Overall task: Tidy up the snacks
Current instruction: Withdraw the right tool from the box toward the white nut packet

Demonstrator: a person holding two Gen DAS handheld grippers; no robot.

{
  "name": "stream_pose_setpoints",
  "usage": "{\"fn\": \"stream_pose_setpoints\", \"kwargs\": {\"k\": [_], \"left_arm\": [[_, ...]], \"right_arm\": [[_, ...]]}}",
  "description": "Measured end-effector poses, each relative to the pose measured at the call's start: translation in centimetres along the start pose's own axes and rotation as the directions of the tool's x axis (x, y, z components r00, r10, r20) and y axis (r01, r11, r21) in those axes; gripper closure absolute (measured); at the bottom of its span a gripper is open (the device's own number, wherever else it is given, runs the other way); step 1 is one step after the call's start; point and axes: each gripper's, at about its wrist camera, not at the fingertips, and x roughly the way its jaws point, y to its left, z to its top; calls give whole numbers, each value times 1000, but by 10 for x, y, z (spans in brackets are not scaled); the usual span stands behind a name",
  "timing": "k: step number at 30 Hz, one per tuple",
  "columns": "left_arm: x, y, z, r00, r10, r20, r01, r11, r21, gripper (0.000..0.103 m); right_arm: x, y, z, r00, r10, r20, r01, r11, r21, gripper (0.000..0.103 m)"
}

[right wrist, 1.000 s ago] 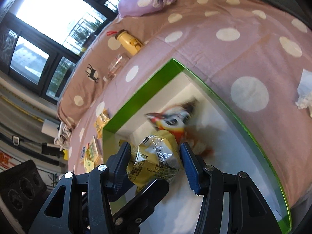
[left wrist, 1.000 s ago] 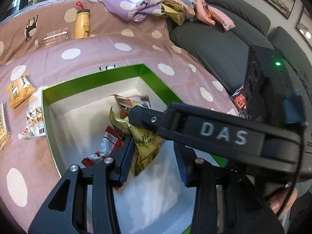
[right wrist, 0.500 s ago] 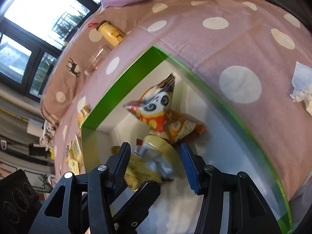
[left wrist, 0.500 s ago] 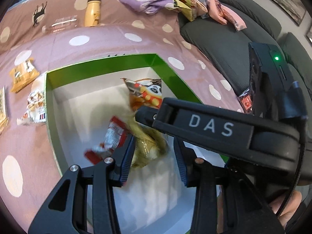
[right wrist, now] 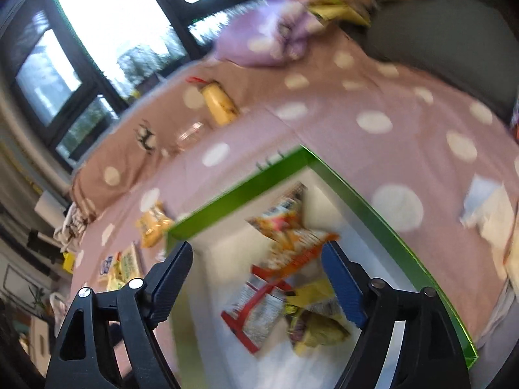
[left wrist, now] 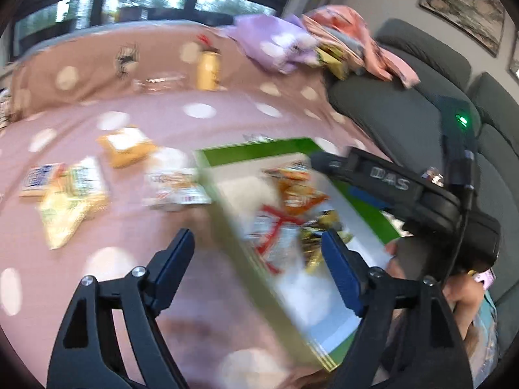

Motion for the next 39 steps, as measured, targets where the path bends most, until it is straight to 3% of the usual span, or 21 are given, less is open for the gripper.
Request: {"fn": "stream_pose_setpoints", "kwargs": {"k": [4,9,11,14,17,20,28,31,33,35,37,39], "left_arm": [[-26,51,-9,991,129,37,-126,989,-76,18],[-49,111,-29,960,277,39,-272,957,-98,18],[-54,134,-39,944,327,34,-321,940,-117,18],[-57,170,-55,930,367,28,-355,914,-197,18],[-54,198,-63,933,359,38,-338,906,-255,18],[-57,216,-68,925,379,35,-354,891,-285,18],[-54,268,-81,921,390,8,-355,844,-402,18],[-42,278,-77,934,356,-7,-333,865,-375,18],[-36,278,-73,932,363,-3,-342,876,-340,18],[-24,278,-63,939,341,-42,-337,893,-297,18],[-20,277,-56,950,313,-14,-303,908,-289,18],[-14,277,-57,948,316,-38,-313,905,-289,18]], "right_arm": [[2,31,-7,1000,22,-1,-22,998,-55,20],[-7,94,-30,997,77,15,-72,973,-221,20],[-15,119,-43,991,122,50,-103,956,-276,19],[-13,151,-65,977,213,29,-186,905,-383,17],[4,169,-82,982,187,-18,-178,897,-405,17],[26,173,-92,983,166,-77,-182,903,-389,17],[67,187,-119,987,89,-134,-139,889,-437,17],[80,196,-125,988,67,-142,-128,864,-487,17],[90,201,-125,989,49,-139,-110,871,-479,17],[98,206,-125,987,34,-155,-106,867,-486,17],[102,208,-124,991,3,-135,-69,873,-483,17],[105,205,-125,993,-19,-120,-39,884,-466,17]]}}
